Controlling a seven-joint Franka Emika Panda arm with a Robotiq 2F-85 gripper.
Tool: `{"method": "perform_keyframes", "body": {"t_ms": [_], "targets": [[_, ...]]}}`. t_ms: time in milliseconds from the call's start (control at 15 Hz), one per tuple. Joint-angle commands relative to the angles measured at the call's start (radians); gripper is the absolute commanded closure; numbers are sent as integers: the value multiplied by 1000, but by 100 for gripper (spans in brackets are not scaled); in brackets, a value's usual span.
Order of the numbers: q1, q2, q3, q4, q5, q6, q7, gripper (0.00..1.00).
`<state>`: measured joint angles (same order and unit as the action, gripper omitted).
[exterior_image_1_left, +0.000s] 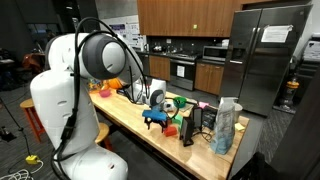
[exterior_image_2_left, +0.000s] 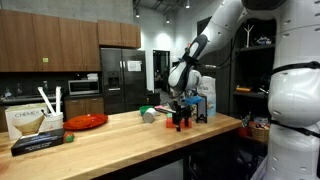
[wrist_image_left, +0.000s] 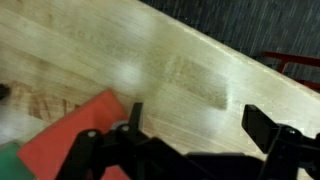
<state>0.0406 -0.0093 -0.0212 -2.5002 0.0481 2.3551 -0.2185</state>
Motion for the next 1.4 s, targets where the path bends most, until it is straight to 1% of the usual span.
{"method": "perform_keyframes", "body": {"t_ms": [0, 200, 333, 533, 667, 800, 1067, 1200, 1333], "targets": [[-22, 27, 4, 12, -124, 26, 88, 0], [-26, 36, 2, 8, -244, 58, 183, 0], [-27, 42, 1, 12, -299, 63, 234, 0], [-25, 42, 3, 17, -327, 46, 272, 0], [-23, 33, 7, 12, -300, 28, 259, 0], [-21, 26, 14, 12, -230, 0, 204, 0], [-19, 3, 39, 21, 107, -41, -68, 0], [-17, -2, 42, 35, 184, -48, -124, 0], [-16, -8, 44, 37, 228, -28, -158, 0]]}}
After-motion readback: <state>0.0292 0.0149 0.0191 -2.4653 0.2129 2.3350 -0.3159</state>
